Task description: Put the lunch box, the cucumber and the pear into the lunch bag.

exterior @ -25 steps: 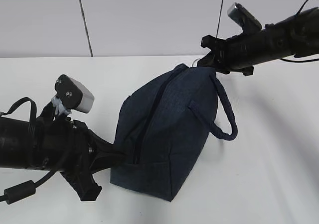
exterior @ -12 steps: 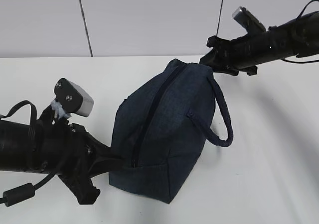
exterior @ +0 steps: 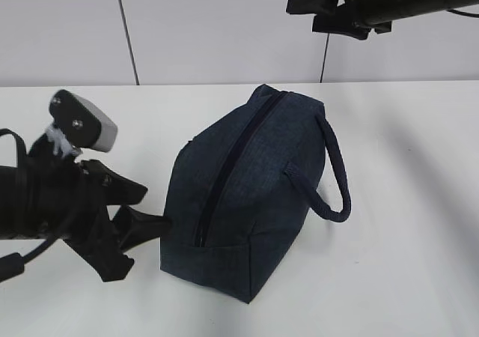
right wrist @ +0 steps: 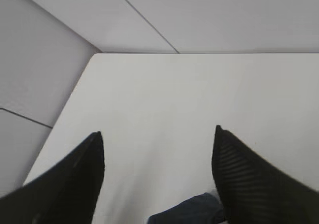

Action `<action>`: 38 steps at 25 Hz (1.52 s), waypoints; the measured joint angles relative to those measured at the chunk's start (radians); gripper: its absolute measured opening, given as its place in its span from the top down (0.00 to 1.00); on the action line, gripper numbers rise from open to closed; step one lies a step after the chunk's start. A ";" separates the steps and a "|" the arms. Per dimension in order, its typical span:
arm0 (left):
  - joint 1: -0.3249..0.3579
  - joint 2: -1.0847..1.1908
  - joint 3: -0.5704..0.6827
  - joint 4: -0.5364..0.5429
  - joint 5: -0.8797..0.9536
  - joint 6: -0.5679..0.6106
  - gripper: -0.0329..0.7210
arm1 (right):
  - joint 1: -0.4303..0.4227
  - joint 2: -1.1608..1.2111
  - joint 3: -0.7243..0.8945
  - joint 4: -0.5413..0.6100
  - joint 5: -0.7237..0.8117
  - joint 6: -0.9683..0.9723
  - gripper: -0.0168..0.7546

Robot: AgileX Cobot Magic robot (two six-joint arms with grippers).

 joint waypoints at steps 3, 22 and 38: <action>0.000 -0.084 0.000 0.000 -0.112 -0.074 0.43 | 0.000 -0.024 0.000 0.000 -0.103 0.032 0.34; -0.193 -0.197 0.005 0.017 -0.082 -0.326 0.58 | 0.012 -0.066 0.002 0.000 -0.476 0.123 0.67; -0.158 -0.234 -0.042 1.435 0.164 -1.747 0.60 | 0.013 -0.109 0.031 0.000 -0.481 0.109 0.83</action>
